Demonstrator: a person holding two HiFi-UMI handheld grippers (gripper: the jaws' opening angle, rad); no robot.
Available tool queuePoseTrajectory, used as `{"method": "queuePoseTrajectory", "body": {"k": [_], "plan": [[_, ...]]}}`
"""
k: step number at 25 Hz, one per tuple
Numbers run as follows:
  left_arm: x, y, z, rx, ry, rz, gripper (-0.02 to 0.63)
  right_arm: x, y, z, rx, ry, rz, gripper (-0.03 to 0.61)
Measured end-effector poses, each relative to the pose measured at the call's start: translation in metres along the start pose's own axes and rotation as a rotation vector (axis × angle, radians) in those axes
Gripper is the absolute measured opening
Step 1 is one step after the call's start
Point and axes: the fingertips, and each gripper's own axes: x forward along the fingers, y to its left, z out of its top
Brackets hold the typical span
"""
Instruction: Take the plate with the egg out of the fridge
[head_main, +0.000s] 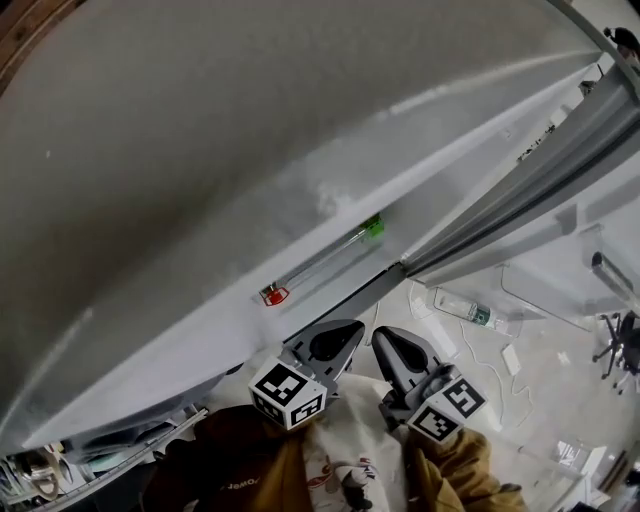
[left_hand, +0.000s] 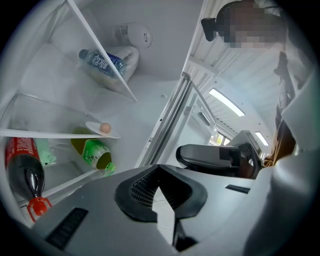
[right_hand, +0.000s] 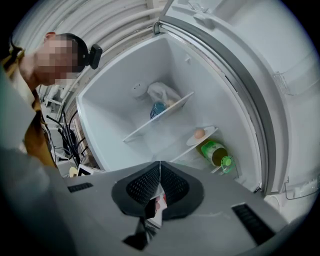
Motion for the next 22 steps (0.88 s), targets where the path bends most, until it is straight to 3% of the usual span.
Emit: {"method": "queuePoseTrajectory", "body": {"k": [7, 15, 22], "plan": [[-0.004, 0.002, 0.000, 0.009, 0.001, 0.011, 0.008, 0.004, -0.007, 0.002, 0.092, -0.032, 0.000, 0.008], [0.000, -0.006, -0.004, 0.031, 0.013, 0.001, 0.008, 0.002, -0.015, 0.006, 0.367, -0.100, 0.051, 0.008], [0.005, 0.002, -0.009, 0.083, 0.051, 0.073, 0.008, 0.004, -0.026, -0.006, 0.517, -0.109, 0.066, 0.008]]}}
